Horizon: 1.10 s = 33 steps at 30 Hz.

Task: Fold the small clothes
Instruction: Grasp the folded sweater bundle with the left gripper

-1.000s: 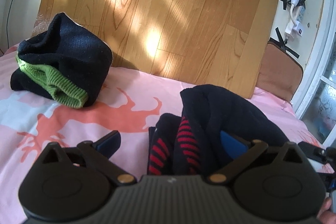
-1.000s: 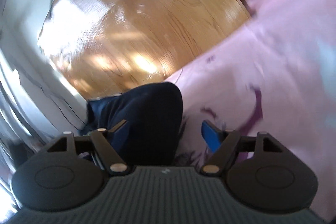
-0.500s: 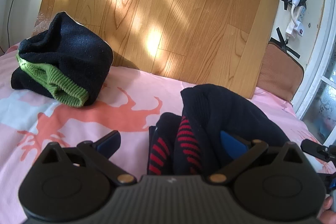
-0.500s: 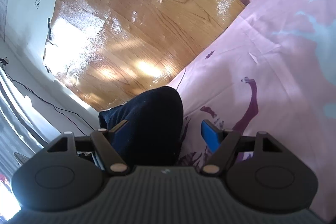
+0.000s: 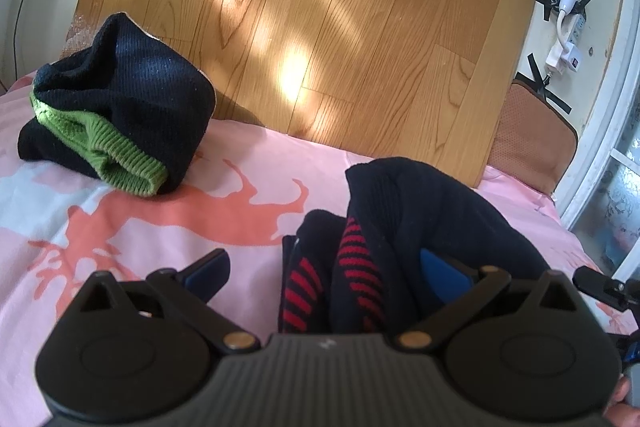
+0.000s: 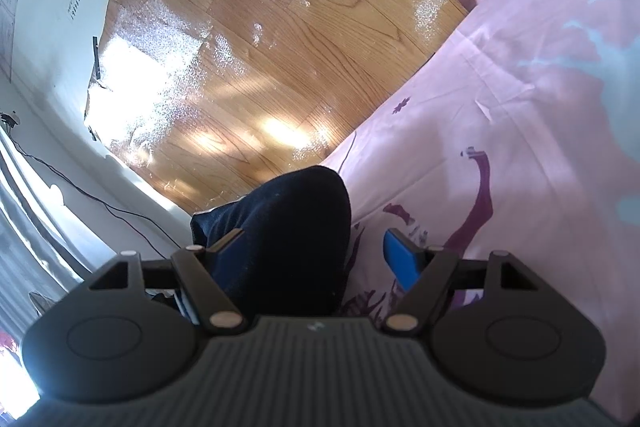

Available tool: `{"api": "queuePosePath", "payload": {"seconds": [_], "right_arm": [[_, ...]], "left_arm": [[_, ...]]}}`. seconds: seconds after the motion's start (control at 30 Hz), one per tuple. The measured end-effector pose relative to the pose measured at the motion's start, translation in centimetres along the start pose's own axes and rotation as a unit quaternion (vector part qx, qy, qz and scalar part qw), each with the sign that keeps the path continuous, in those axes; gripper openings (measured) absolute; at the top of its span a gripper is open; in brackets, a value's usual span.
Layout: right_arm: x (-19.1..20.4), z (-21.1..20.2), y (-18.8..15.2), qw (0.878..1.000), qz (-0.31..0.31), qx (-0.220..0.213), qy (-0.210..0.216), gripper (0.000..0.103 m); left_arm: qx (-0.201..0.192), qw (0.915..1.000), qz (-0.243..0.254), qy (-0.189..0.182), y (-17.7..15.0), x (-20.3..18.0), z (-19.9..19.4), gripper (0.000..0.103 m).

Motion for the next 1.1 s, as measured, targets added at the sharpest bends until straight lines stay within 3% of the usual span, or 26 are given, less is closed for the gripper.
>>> {"api": "queuePosePath", "payload": {"seconds": [0.9,1.1], "right_arm": [[-0.10,0.02,0.03,1.000,0.001,-0.001,0.000,0.078],[-0.06,0.05,0.06,1.000,0.000,0.000,0.000,0.078]], "left_arm": [[0.007,0.9998,-0.017,-0.008,-0.12,0.21,0.22,0.103],[0.018,0.9987,-0.039,-0.028,-0.05,0.84,0.24,0.103]]}}
Point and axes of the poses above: each gripper's, at about its wrist camera, not at the fingertips, and z roughly the way its jaws point, x to its left, y to its top, the point moved 3 cm from there along z, roughly the way its jaws point, and after that the axes turned 8 degrees about z, right-handed, at the moved point
